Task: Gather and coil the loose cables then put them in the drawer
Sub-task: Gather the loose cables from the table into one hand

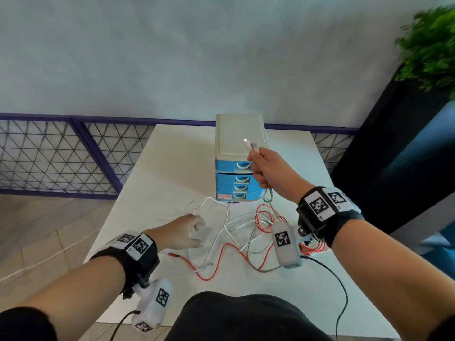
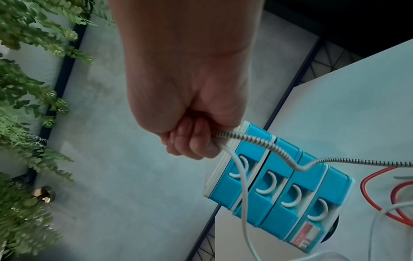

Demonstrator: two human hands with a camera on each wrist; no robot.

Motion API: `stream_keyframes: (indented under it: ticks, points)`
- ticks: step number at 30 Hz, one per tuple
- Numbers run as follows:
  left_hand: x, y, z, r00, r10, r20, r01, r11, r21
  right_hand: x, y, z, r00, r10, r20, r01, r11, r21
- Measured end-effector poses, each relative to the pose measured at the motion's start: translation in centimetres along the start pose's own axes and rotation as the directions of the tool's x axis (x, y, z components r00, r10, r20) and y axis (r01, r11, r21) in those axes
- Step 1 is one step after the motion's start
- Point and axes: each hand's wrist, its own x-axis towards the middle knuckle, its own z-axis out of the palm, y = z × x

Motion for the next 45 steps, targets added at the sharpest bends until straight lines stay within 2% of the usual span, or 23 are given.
stream_keyframes:
  ticks: [4,6,10,14,16,19,22,25,29,31,33,36,38,40,41,43,45]
  points:
    - [0.5,0.5,2.7,0.969,-0.016,0.245,0.050,0.990,-0.133,-0.4,-0.3,0.1,1.000,-0.014,-0.004,0.014,1.000,-0.009]
    - [0.9,1.0,3.2,0.961,0.036,0.276,0.028,0.974,-0.223,-0.5,-0.4,0.1,0.999,-0.026,-0.023,0.025,0.999,-0.046]
    - [1.9,3.6,0.1,0.997,0.073,-0.013,-0.073,0.936,-0.344,-0.1,0.3,0.8,1.000,-0.025,0.018,0.027,0.995,-0.098]
    - [2.0,7.7,-5.4,0.948,0.116,-0.297,-0.215,0.921,-0.326,0.8,2.0,2.3,0.998,-0.025,0.053,0.038,0.961,-0.273]
    - [1.7,9.1,-7.5,0.928,0.138,-0.345,-0.256,0.912,-0.322,1.1,2.3,2.8,0.995,-0.075,0.070,0.095,0.926,-0.366]
    - [1.5,9.4,-9.4,0.943,0.082,-0.322,-0.203,0.909,-0.363,1.2,1.5,2.8,0.987,-0.144,0.077,0.162,0.910,-0.381]
    - [0.8,7.7,-10.5,0.984,0.053,-0.170,-0.112,0.927,-0.359,1.5,1.0,1.0,0.980,-0.198,0.013,0.180,0.863,-0.471]
    - [0.0,4.8,-10.7,0.995,0.028,-0.097,-0.057,0.951,-0.305,2.1,1.1,-1.5,0.976,-0.199,-0.083,0.133,0.857,-0.499]
    - [-0.4,0.8,-10.4,0.995,0.013,-0.097,-0.029,0.986,-0.164,2.4,1.6,-4.0,0.950,-0.207,-0.233,0.060,0.855,-0.514]
    - [-0.9,-0.7,-10.3,0.994,-0.047,-0.101,0.037,0.995,-0.096,2.3,1.8,-5.1,0.932,-0.168,-0.320,-0.036,0.838,-0.544]
    - [-1.4,-1.1,-10.2,0.990,-0.051,-0.129,0.041,0.996,-0.080,2.1,1.9,-5.6,0.926,-0.144,-0.348,-0.094,0.806,-0.585]
    - [-1.2,1.0,-10.4,0.987,0.024,-0.156,-0.032,0.998,-0.053,1.6,0.9,-3.9,0.932,-0.241,-0.272,-0.025,0.705,-0.709]
    - [-0.6,3.4,-10.5,0.977,0.110,-0.184,-0.116,0.993,-0.019,0.9,-0.4,-0.8,0.941,-0.305,-0.144,0.095,0.648,-0.756]
    - [0.0,6.2,-10.7,0.951,0.193,-0.243,-0.203,0.979,-0.017,-0.2,-1.4,2.4,0.951,-0.306,0.033,0.225,0.618,-0.753]
    - [0.2,7.4,-10.9,0.932,0.222,-0.285,-0.242,0.970,-0.035,-0.5,-1.5,3.7,0.958,-0.280,0.066,0.241,0.658,-0.713]
    - [0.5,9.1,-11.5,0.891,0.249,-0.380,-0.299,0.951,-0.078,-0.8,-1.6,4.9,0.979,-0.198,0.039,0.187,0.816,-0.547]
    - [0.6,9.3,-11.9,0.885,0.213,-0.413,-0.305,0.937,-0.171,-0.7,-1.6,4.8,0.986,-0.169,-0.013,0.146,0.888,-0.437]
